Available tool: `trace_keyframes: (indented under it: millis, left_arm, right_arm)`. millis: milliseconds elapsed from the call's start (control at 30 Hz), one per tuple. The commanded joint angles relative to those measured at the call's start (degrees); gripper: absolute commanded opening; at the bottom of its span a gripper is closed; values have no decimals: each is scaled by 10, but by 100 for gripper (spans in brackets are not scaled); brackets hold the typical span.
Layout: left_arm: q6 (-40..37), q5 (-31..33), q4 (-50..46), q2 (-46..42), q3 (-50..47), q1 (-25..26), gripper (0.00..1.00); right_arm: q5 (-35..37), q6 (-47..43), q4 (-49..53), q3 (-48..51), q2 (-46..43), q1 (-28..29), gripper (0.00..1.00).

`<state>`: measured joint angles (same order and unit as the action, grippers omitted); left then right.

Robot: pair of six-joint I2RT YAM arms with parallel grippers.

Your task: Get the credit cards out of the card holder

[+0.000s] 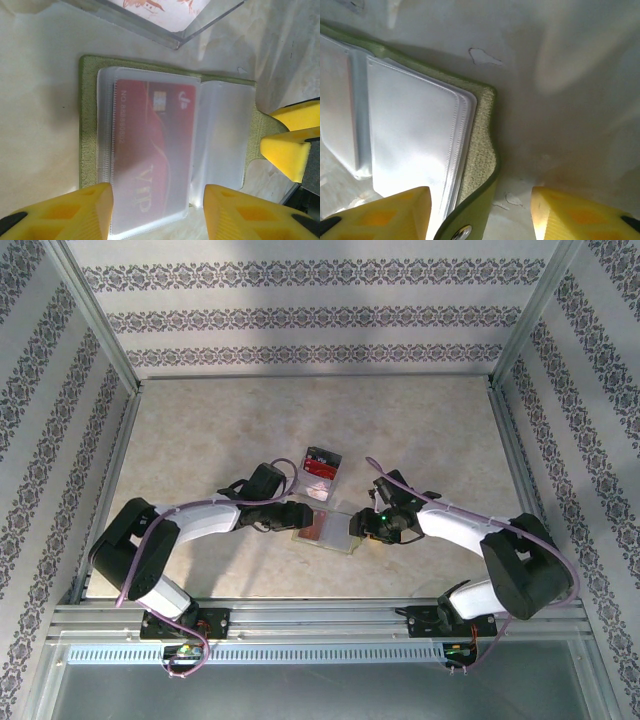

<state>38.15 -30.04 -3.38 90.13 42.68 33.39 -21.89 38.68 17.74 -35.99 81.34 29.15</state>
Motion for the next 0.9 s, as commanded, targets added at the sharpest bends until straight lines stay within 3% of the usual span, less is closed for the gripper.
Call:
trace_keyframes:
  millis: [0,400,867]
  left_arm:
    - [-7,-13,7,10,14,9,50]
    - [-10,-20,16,35,13,14,49]
    - [-11,-35,29,60,31,32,46]
  right_arm:
    - [16,-8,4,-15,7,7,54]
    - [19,-12,6,-15,16,8,51]
    - [13,-11,-6,-16,41,12,36]
